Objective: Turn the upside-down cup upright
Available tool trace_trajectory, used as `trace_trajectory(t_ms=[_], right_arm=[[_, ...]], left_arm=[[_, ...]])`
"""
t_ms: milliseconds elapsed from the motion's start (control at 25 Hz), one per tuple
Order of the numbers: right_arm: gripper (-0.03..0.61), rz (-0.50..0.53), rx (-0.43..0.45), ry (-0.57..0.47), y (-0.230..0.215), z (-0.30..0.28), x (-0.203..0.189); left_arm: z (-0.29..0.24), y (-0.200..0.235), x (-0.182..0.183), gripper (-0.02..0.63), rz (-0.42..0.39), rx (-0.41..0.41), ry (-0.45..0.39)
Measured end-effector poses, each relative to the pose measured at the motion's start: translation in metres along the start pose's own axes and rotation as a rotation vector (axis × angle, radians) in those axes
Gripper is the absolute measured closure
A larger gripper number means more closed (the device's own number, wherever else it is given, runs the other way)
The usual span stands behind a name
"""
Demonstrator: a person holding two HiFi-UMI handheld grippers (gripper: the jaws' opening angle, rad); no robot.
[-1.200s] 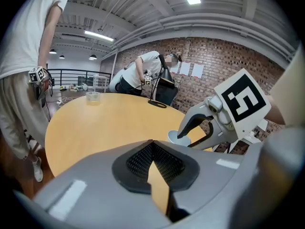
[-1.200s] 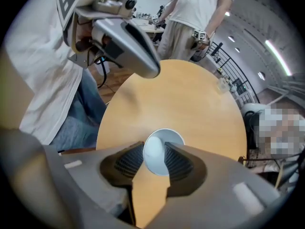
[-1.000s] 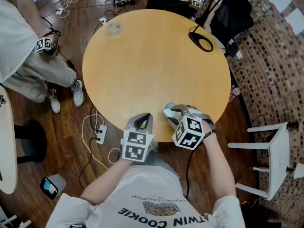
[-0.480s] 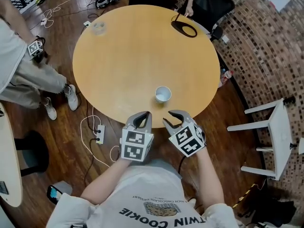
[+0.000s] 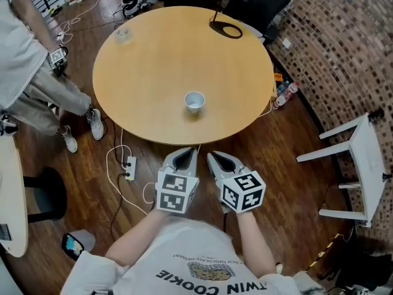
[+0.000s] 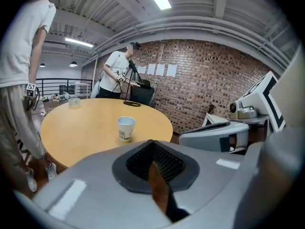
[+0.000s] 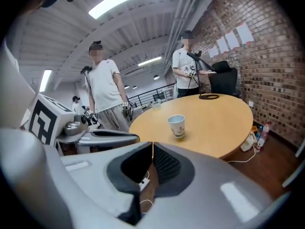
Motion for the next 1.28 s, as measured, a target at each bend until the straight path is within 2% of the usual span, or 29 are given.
trace_trajectory(t_ms=[240, 560, 840, 1280], right_arm=[[0.575, -0.012, -0.003, -0.083, 0.015, 0.061, -0.04], [0.575, 0.045, -0.034, -0.122, 0.051, 0.121, -0.096], [0.575, 0.029, -0.019, -0.139, 0.082, 0.148, -0.126], [0.575, 0.02, -0.002, -0.146, 0.109, 0.148, -0.134]], left_arm=[[0.033, -0.072, -0.026, 0.607, -0.058, 0.012, -0.006], [0.092, -0.133, -0.069, 0.609, -0.065, 0.076, -0.042], [0.132, -0.157, -0.099, 0.608, -0.069, 0.103, -0.04], [0.157, -0.152, -0.117, 0.608, -0.055, 0.1, -0.032]])
Point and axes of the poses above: the fingertips, and each gripper's own axes: z backward along the fingers, y to its left, x out of its top, the point moved 4 cm from there along z, backward along the fingers, and after that the axes turned 10 degrees about y, right-handed, at the moved point
